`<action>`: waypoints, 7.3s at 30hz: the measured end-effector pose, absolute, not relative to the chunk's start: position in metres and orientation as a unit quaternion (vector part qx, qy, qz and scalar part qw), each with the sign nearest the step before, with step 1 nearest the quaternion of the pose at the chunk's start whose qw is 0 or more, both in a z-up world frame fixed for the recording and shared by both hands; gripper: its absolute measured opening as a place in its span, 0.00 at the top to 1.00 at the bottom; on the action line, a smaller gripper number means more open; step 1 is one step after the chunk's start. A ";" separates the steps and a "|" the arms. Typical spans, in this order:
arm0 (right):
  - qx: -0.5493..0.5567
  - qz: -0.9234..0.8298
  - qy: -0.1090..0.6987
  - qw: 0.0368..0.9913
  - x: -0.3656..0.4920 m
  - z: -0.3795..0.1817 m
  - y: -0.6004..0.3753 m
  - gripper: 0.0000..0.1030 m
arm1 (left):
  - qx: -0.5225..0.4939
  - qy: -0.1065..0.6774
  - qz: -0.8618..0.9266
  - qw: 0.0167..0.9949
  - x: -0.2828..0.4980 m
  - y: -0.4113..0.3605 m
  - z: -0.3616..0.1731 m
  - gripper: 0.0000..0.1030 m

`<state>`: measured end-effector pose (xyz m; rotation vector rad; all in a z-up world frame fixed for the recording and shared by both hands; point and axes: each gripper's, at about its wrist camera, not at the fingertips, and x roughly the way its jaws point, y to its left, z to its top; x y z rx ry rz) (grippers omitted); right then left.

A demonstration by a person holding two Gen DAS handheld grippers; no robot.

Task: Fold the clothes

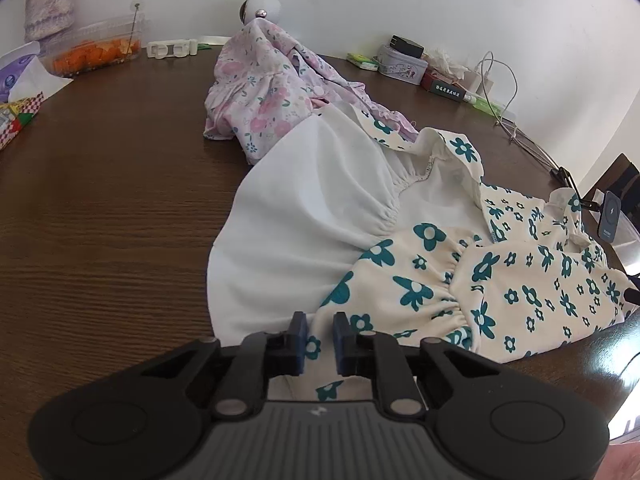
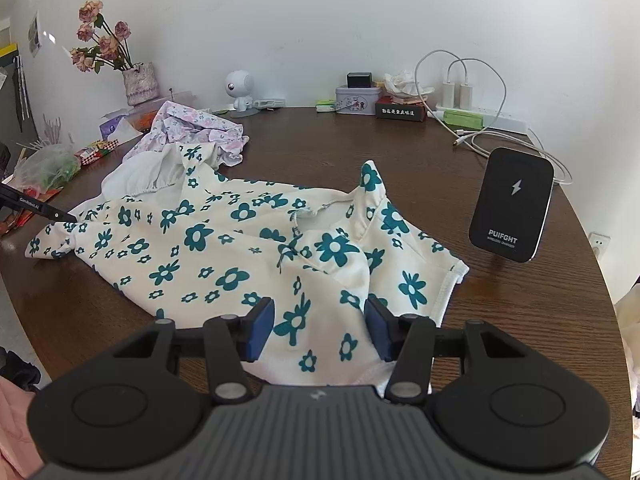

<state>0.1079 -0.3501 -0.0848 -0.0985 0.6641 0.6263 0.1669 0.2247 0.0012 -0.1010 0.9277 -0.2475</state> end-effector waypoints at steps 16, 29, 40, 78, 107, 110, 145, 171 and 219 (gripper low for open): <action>-0.075 0.288 0.351 0.888 0.115 -0.110 -0.337 0.51 | 0.037 0.402 -0.103 0.909 0.201 0.201 0.036 1.00; -0.074 0.288 0.353 0.887 0.115 -0.109 -0.339 0.46 | 0.042 0.420 -0.097 0.901 0.214 0.197 0.003 0.92; -0.090 0.347 0.283 0.890 0.111 -0.049 -0.305 0.43 | 0.102 0.312 -0.200 0.923 0.168 0.114 0.056 0.43; -0.085 0.319 0.309 0.892 0.107 -0.099 -0.346 0.78 | 0.018 0.370 -0.170 0.913 0.180 0.137 -0.014 0.92; -0.032 0.263 0.295 0.918 0.112 -0.095 -0.329 0.76 | 0.005 0.331 -0.140 0.933 0.172 0.150 0.008 0.74; -0.033 0.264 0.291 0.919 0.100 -0.088 -0.330 0.72 | 0.013 0.326 -0.122 0.937 0.153 0.160 0.012 0.71; 0.030 0.259 0.257 0.931 0.058 -0.066 -0.339 0.00 | 0.043 0.244 -0.136 0.959 0.091 0.097 0.026 0.00; -0.209 0.366 0.431 0.798 0.285 -0.036 -0.298 0.01 | 0.238 0.374 -0.261 0.858 0.349 0.004 0.074 0.09; -0.404 0.384 0.327 0.763 0.222 -0.040 -0.258 0.96 | 0.447 0.244 -0.297 0.808 0.240 0.008 0.038 0.88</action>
